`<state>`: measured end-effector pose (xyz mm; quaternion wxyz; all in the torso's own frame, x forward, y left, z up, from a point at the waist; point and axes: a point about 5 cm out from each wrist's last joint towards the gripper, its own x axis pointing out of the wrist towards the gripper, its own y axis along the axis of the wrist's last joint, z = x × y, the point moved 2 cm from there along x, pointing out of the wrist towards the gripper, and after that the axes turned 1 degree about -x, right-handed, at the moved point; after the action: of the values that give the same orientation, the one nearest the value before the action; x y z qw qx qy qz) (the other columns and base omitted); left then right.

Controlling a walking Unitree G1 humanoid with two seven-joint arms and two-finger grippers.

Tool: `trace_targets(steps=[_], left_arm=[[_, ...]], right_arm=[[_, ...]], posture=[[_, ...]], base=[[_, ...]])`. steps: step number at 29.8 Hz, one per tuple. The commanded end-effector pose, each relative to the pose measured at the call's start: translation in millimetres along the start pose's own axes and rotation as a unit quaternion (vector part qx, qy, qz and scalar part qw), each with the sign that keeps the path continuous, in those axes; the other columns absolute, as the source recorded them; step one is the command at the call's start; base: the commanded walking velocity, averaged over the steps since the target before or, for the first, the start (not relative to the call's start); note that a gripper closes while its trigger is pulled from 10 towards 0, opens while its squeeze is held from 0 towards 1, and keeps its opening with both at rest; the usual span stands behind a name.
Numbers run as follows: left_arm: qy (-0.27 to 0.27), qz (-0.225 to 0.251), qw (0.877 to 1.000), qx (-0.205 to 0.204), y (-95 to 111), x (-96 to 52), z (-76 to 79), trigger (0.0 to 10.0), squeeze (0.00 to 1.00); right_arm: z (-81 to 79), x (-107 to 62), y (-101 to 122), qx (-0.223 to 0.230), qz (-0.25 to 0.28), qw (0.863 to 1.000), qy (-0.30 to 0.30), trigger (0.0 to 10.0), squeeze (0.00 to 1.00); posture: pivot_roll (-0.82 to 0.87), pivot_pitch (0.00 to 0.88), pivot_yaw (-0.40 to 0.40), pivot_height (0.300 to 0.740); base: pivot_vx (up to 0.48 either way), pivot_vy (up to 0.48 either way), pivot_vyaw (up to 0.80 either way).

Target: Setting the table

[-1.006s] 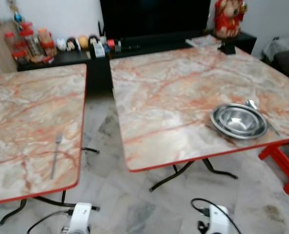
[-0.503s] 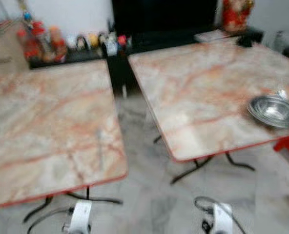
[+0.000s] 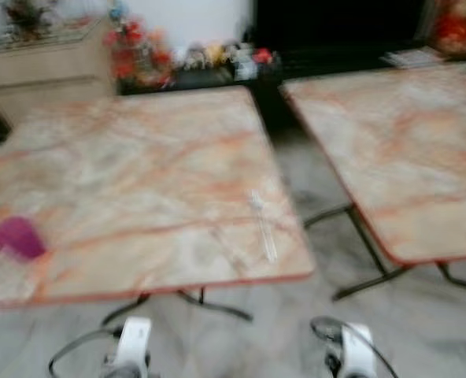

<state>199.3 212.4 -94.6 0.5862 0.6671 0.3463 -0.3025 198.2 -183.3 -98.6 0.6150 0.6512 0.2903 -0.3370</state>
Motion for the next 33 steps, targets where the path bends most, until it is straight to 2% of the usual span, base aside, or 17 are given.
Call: trace_targets(steps=[1, 5, 10, 17, 20, 23, 24, 27, 30, 31, 33], left_arm=[[-0.009, -0.001, 1.0, 0.005, 2, 0.6, 7.2, 10.0, 0.0], [-0.013, -0.001, 1.0, 0.006, 1, 0.6, 9.1, 10.0, 0.0], [-0.016, -0.002, 1.0, 0.006, 0, 0.4, 10.6, 10.0, 0.0], [-0.016, 0.003, 1.0, -0.003, 0, 0.3, 11.5, 10.0, 0.0], [-0.015, 0.003, 1.0, -0.005, 0, 0.3, 11.4, 10.0, 0.0], [-0.013, 0.001, 1.0, -0.007, -2, -0.1, 10.9, 10.0, 0.0], [-0.013, -0.001, 1.0, -0.006, -4, -0.5, 11.2, 10.0, 0.0], [-0.013, -0.002, 1.0, -0.005, -6, -0.8, 10.9, 10.0, 0.0], [-0.012, -0.003, 1.0, -0.004, -7, -1.0, 9.3, 10.0, 0.0], [-0.011, -0.004, 1.0, -0.002, -7, -1.2, 7.9, 10.0, 0.0], [-0.01, -0.005, 1.0, -0.001, -8, -1.3, 6.7, 10.0, 0.0]], right_arm=[[9.5, -1.6, -5, -0.003, -0.008, 1.0, -0.01, 10.0, 0.0], [10.1, -2.3, -9, 0.01, -0.016, 1.0, -0.014, 10.0, 0.0], [9.9, -2.6, -10, 0.004, -0.015, 1.0, -0.013, 10.0, 0.0], [11.9, -2.9, -2, 0.0, 0.02, 1.0, -0.02, 10.0, 0.0], [14.7, -4.4, 1, 0.012, 0.047, 0.998, -0.03, 10.0, 0.0], [22.8, -9.9, 4, -0.018, 0.094, 0.994, -0.052, 10.0, 0.0], [27.5, -14.3, 7, -0.03, 0.127, 0.989, -0.064, 10.0, 0.0], [34.2, -21.5, 12, -0.05, 0.173, 0.981, -0.078, 10.0, 0.0], [39.9, -27.5, 19, -0.046, 0.209, 0.972, -0.094, 10.0, 0.0], [40.1, -33.5, 25, -0.066, 0.243, 0.963, -0.097, 10.0, 0.0], [37.7, -38.5, 30, -0.089, 0.267, 0.955, -0.094, 10.0, 0.0]], posture=[[-0.06, 0.0, 0.051, 0.74], [-0.06, 0.0, 0.05, 0.74], [-0.06, 0.0, 0.046, 0.74], [-0.06, 0.0, 0.035, 0.74], [-0.05, 0.0, 0.03, 0.74], [-0.05, 0.0, 0.026, 0.74], [-0.06, 0.0, 0.029, 0.74], [-0.06, 0.0, 0.03, 0.74], [-0.06, 0.0, 0.036, 0.74], [-0.07, 0.0, 0.04, 0.74], [-0.07, 0.0, 0.043, 0.74]], base=[[0.0, 0.0, 0.68], [0.0, 0.0, 0.25], [0.0, 0.0, 0.0], [0.0, 0.0, 0.0], [0.0, 0.0, 0.0], [0.0, 0.0, 0.0], [0.0, 0.0, 0.0], [0.0, 0.0, 0.0], [0.0, 0.0, 0.0], [0.0, 0.0, 0.0], [0.0, 0.0, 0.0]])
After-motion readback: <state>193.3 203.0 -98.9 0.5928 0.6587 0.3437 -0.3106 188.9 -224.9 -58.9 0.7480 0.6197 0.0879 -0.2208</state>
